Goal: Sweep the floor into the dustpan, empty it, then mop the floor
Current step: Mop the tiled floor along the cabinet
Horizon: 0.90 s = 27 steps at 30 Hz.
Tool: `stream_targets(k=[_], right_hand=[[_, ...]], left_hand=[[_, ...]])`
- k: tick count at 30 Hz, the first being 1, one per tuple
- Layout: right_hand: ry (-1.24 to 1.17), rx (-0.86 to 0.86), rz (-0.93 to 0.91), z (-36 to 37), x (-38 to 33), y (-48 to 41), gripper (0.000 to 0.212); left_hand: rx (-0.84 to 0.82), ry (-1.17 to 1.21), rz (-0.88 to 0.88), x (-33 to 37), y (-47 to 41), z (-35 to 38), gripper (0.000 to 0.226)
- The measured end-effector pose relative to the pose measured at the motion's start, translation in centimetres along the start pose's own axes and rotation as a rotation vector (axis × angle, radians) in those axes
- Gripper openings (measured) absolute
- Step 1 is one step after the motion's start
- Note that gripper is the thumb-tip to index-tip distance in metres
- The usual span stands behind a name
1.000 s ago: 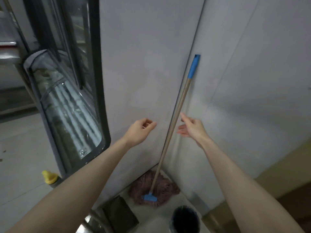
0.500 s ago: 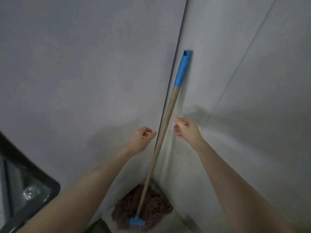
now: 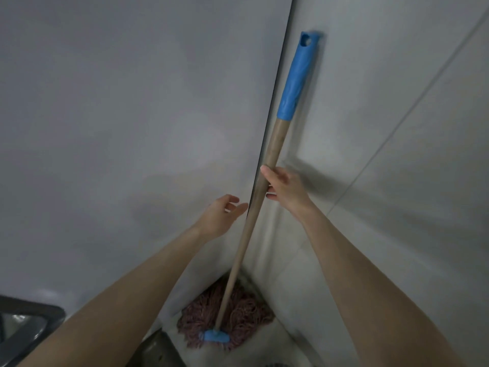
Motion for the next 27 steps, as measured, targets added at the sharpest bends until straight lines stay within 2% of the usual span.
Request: stream_targets(k=[4,9,15,21,27], right_hand=[[-0.042,-0.009,-0.021,-0.3,-0.2,0.9,0.019],[-0.098,0.009,-0.080,-0.8,-2.5,3.6,0.026],[-0.101,0.009,-0.227,-1.6,-7.9,8.8,0.021],[-0.076,0.097,-0.358,-2.0,-13.9,17.6,0.036],[-0.048,0.174,-0.492,-0.5,-19.9,28.0,0.024]], left_hand=[[-0.066,-0.002,0.022,0.9,0.2,0.6,0.047],[-0.163,-0.037,0.102,2.8,2.2,0.9,0.034],[-0.243,0.171,0.091,5.8,6.8,-0.3,0.031],[-0.249,0.258,0.277,10.1,14.3,-3.5,0.022],[-0.185,0.223,0.428,13.6,23.4,-7.5,0.022]])
Point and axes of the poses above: each hand's wrist, its own y-axis away from the middle knuckle, its own z-axis out of the palm, x = y × z, the point moved 2 cm from there along -y, towards the middle knuckle, and after that the axes turned 1 degree about x, right-handed, at the moved point
